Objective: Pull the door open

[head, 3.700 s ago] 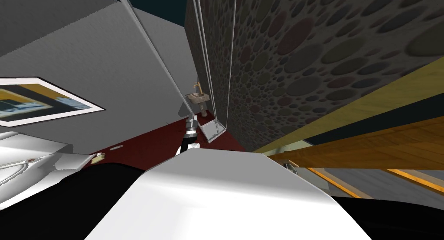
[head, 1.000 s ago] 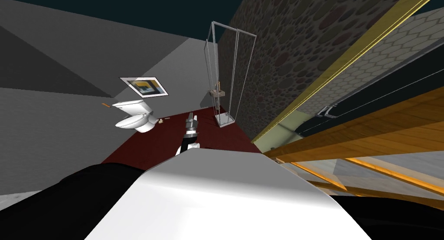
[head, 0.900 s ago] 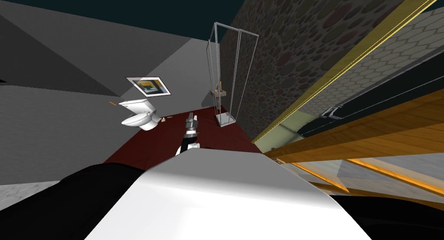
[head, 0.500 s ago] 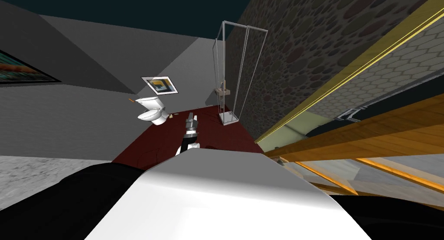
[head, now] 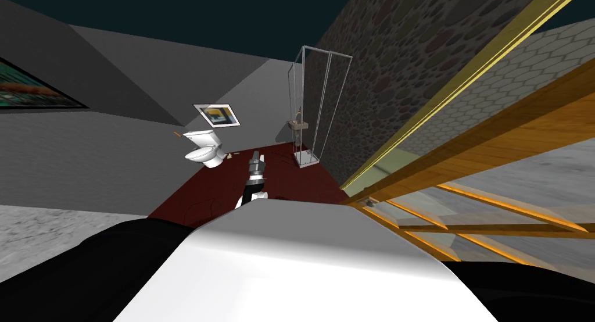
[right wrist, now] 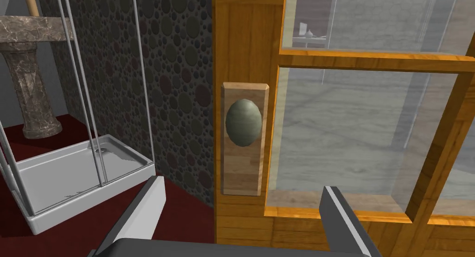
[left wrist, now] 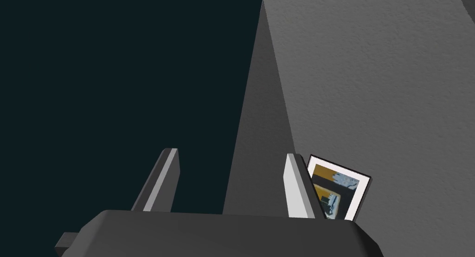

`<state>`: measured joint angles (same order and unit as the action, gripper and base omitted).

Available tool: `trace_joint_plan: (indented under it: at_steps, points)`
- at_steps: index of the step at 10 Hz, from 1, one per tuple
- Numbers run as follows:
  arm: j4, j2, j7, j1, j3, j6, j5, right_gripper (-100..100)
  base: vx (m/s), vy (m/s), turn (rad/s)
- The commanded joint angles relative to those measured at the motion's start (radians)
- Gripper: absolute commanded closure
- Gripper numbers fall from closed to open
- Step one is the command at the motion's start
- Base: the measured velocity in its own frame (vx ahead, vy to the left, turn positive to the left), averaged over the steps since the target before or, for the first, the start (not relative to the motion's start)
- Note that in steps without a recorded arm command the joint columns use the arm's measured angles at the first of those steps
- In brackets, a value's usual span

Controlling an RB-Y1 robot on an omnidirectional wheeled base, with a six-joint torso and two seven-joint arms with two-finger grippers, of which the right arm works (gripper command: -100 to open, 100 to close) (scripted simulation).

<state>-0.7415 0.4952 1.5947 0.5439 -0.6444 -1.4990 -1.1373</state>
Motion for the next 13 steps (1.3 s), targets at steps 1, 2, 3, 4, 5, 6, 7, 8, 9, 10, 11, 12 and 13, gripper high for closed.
trace_joint_plan:
  at_steps: [1,2,3,4,5,6,7,8,9,10,11,12,13]
  points:
    - [0.001,0.005,0.002,-0.011,0.006,0.011,-0.004,-100,0.194,-0.110,0.022]
    - [0.002,0.009,0.004,-0.018,0.011,0.019,-0.007,-100,0.200,-0.112,0.033]
    - [0.002,0.013,0.005,-0.024,0.016,0.026,-0.009,-100,0.214,-0.141,0.019]
    - [0.003,0.018,0.007,-0.033,0.022,0.035,-0.013,-100,0.235,-0.128,0.038]
    - [-0.007,0.019,0.004,-0.021,0.019,0.028,-0.011,-100,0.110,-0.054,0.021]
    - [-0.007,0.019,0.004,-0.021,0.019,0.028,-0.011,100,-0.010,0.002,-0.008]
    - [-0.007,0.019,0.004,-0.021,0.019,0.028,-0.011,100,-0.041,0.016,-0.005]
    - [-0.007,0.019,0.004,-0.021,0.019,0.028,-0.011,100,-0.035,0.017,0.008]
    - [-0.007,0.019,0.004,-0.021,0.019,0.028,-0.011,100,-0.023,0.012,-0.001]
    - [-0.007,0.019,0.004,-0.021,0.019,0.028,-0.011,100,-0.012,0.007,-0.003]
    - [-0.007,0.019,0.004,-0.021,0.019,0.028,-0.011,100,0.000,0.000,0.000]
    - [-0.007,0.023,0.002,-0.024,-0.002,0.026,0.005,100,-0.121,-0.005,0.051]
    - [-0.007,0.024,0.002,-0.024,-0.007,0.024,0.010,100,-0.188,-0.012,0.051]
